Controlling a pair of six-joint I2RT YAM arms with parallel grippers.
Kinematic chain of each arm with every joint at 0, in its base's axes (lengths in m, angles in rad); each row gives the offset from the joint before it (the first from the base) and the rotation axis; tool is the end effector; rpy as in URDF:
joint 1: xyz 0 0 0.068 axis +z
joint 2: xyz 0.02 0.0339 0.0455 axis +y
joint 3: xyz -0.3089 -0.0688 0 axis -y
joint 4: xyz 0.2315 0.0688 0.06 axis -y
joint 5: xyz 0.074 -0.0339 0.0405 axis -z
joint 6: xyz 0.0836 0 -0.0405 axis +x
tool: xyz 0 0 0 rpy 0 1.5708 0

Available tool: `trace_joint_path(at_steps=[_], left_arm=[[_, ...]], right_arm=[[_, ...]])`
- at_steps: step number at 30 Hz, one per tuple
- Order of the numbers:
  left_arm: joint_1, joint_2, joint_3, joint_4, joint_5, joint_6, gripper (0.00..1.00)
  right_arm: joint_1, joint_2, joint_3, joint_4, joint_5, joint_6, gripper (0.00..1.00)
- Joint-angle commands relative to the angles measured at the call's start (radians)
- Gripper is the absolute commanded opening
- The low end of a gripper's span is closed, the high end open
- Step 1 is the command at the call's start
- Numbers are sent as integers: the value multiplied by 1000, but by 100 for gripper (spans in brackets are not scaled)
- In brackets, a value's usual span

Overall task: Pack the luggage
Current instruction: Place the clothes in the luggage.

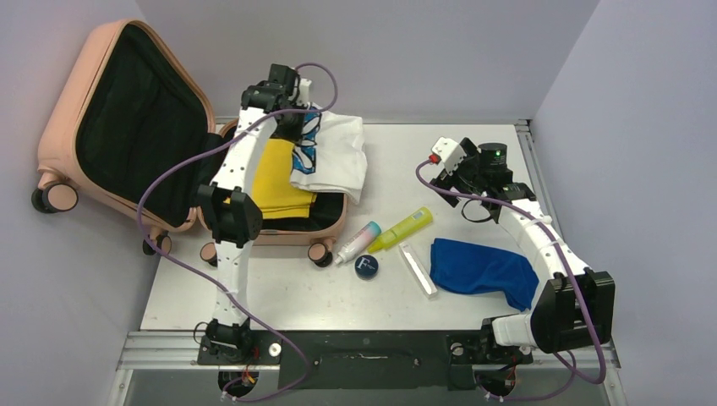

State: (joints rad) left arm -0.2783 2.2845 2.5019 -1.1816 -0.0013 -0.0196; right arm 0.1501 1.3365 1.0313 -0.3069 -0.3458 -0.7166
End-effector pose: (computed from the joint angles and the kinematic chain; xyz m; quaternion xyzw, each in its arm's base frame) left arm 0.5050 -0.1442 0.3260 0.1229 0.9464 -0.0437 0.2955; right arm 0.3043 0.0747 0.3139 -0.4390 0.7600 0.0196 0.4789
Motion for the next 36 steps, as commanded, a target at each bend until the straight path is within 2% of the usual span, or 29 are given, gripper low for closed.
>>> trace_joint_path(at_steps=[1,14,26,34,36], left_arm=[[96,23,34,-51,-3,93,0],[238,58,-53,-42,-40,170,0],[316,105,34,-139,-33,296,0],[372,141,39,-137,-74,349,0],[373,138,28,-116,-100,359,3]], right_arm=[[2,-34,-5,51,-22,9,93],[3,-40,-9,51,-22,8,93],[18,-35,-8,54,-14,3,93],[20,-41,-14,59,-10,-1,93],[23,-39,-13,59,-10,-1,93]])
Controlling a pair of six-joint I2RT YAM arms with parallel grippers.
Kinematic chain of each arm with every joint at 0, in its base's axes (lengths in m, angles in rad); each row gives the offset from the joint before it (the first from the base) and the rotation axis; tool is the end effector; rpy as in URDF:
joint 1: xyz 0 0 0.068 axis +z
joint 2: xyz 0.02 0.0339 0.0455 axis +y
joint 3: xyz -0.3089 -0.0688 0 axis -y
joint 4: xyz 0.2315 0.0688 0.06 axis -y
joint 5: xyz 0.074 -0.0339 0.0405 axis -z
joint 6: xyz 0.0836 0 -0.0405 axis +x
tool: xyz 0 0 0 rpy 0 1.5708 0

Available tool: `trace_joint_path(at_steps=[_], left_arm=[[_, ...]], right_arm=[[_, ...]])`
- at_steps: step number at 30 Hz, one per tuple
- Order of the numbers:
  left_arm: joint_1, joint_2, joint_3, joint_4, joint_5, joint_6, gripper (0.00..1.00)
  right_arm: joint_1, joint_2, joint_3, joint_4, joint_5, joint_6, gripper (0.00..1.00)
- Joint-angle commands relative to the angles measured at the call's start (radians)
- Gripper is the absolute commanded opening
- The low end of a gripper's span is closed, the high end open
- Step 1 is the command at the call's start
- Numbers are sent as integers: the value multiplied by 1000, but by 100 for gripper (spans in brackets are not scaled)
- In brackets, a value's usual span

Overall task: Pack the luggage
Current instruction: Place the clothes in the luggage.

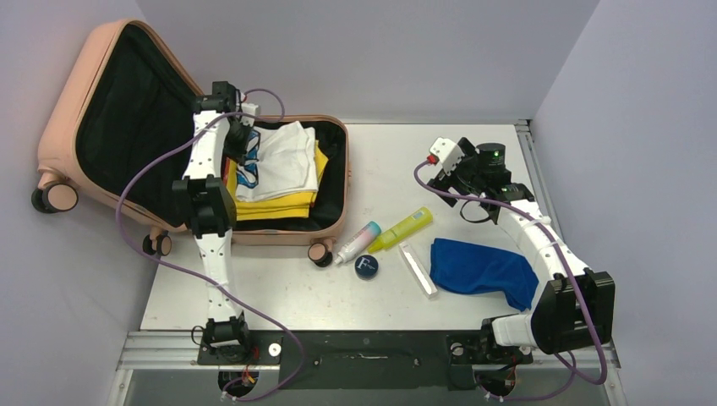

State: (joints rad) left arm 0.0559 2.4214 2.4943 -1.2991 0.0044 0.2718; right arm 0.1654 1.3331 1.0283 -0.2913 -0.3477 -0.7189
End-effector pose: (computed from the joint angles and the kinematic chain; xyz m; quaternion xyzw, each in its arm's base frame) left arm 0.5311 0.0294 0.2456 0.1065 0.9794 0.0258 0.1695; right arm 0.3034 0.0795 0.3158 -0.4456 0.7519 0.0210 0.4854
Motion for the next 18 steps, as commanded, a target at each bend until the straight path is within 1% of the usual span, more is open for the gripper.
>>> trace_joint_path(at_steps=[1,2,3,4,5,6,9,12,15,16,18], left_arm=[[38,-1,34,13,-117,71,9],[39,-2,35,29,-129,70,11],[39,-4,34,43,-135,69,19],[38,-7,35,53,-137,68,36],[38,-12,35,60,-135,66,61],[37,-18,37,63,-133,61,97],[38,-60,32,78,-112,28,96],[39,-146,-9,128,-46,-26,96],[32,-275,-122,207,134,-44,96],[23,-315,-167,219,223,-19,96],[-13,-407,-270,220,360,84,96]], right_arm=[[10,-33,-9,42,-7,1,93],[13,-31,-7,41,-5,0,93],[16,-32,-7,40,-3,-1,93],[19,-29,-7,40,0,-3,93],[22,-31,-8,40,4,-3,93],[24,-31,-8,39,8,-5,93],[25,-34,-13,40,13,-8,93],[25,-33,-14,41,14,-8,93],[26,-28,-12,41,15,-8,93],[26,-28,-13,40,16,-10,93],[26,-29,-13,41,16,-12,93]])
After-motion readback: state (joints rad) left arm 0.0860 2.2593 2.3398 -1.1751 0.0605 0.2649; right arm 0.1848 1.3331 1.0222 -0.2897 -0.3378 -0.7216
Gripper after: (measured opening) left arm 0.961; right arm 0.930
